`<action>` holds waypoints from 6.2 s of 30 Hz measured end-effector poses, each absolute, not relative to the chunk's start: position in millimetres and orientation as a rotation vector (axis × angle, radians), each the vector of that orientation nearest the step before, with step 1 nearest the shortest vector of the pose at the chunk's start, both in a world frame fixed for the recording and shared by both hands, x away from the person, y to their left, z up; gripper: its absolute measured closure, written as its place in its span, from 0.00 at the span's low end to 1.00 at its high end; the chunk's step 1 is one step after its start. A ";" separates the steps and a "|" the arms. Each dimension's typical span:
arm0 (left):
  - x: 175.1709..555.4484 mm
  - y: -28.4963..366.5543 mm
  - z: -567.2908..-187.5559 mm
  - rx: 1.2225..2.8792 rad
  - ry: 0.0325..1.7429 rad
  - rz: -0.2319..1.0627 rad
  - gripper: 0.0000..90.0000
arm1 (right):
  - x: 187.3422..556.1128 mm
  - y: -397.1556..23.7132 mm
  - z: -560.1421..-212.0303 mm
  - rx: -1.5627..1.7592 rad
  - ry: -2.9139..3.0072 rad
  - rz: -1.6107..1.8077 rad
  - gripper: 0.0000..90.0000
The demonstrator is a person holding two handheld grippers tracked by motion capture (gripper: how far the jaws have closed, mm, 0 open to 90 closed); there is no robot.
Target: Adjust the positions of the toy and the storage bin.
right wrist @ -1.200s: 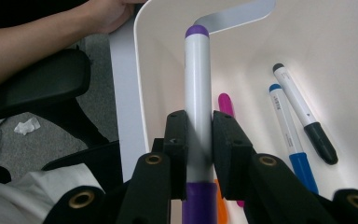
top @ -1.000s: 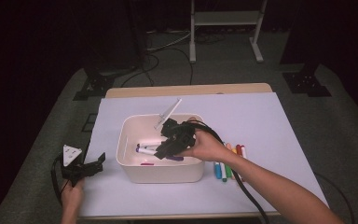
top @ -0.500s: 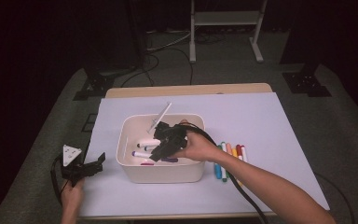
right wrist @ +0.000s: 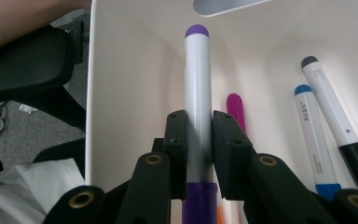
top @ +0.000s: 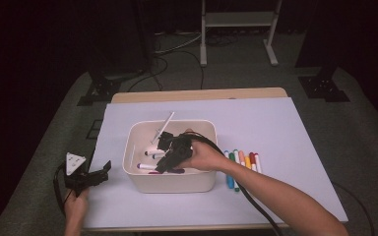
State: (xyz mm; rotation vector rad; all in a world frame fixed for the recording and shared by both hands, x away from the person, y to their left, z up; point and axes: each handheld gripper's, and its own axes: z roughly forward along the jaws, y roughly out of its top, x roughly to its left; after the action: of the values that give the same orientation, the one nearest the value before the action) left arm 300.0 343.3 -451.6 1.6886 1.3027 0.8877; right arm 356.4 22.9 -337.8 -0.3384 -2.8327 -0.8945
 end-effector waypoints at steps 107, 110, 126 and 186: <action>299.3 342.1 -451.9 1.692 1.294 0.908 0.00 | 335.2 -272.0 -418.7 -1.342 -2.783 -1.055 0.58; 299.3 342.2 -451.9 1.691 1.295 0.907 0.00 | 336.6 -272.1 -423.8 -1.369 -2.783 -1.052 0.58; 299.4 342.0 -451.9 1.692 1.295 0.907 0.00 | 333.3 -286.5 -437.3 -1.477 -2.815 -0.991 0.62; 299.0 342.4 -451.9 1.684 1.294 0.904 0.00 | 308.4 -188.8 -270.5 -0.915 -2.780 -1.342 0.84</action>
State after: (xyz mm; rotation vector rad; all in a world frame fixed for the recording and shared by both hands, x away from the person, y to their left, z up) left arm 299.0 342.4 -451.9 1.6841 1.2939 0.9041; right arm 308.4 -188.8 -270.5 -0.9148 -2.7804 -1.3418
